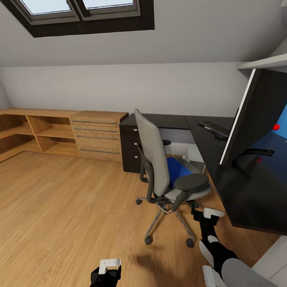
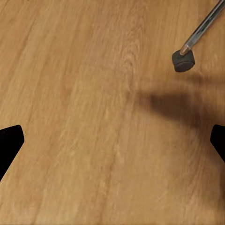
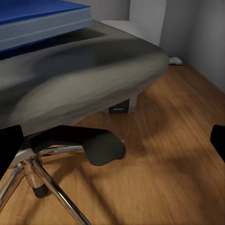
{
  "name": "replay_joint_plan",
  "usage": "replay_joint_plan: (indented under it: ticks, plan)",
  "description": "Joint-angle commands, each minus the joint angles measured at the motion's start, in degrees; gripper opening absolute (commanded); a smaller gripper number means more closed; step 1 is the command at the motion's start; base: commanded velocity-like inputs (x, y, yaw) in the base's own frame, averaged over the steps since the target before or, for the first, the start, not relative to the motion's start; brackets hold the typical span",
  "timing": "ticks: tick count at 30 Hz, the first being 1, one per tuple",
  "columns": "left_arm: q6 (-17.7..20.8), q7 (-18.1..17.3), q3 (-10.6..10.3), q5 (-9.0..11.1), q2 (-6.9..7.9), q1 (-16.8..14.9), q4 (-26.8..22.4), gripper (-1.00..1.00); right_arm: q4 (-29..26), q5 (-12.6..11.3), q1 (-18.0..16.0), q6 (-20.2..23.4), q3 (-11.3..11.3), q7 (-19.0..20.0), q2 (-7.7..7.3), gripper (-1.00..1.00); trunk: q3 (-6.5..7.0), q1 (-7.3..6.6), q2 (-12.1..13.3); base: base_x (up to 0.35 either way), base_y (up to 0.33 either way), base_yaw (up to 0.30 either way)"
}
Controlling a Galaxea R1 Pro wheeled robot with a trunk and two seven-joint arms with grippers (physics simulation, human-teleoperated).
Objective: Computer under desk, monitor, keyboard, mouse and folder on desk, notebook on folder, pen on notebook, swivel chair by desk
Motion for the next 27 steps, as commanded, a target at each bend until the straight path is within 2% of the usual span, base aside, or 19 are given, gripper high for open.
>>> replay_joint_plan:
  ticks: [1,13,27]
  plan:
    - [0.12,0.43,-0.29,0.31,0.04,-0.02,-0.06,1.00,0.05,-0.57,-0.04,-0.28,0.10,0.15,-0.01,1.00,-0.05,-0.01,-0.02,0.000,0.000,0.000]
    - [0.11,0.32,-0.29,0.29,0.04,-0.02,-0.14,1.00,0.11,-0.61,-0.04,-0.28,0.05,0.15,-0.05,1.00,-0.05,-0.01,-0.02,0.000,0.000,0.000]
    - [0.05,0.49,-0.37,0.31,-0.04,-0.02,-0.14,1.00,0.02,-0.73,-0.04,-0.28,-0.08,0.09,-0.09,1.00,-2.57,3.06,-5.64,0.000,0.000,0.000]
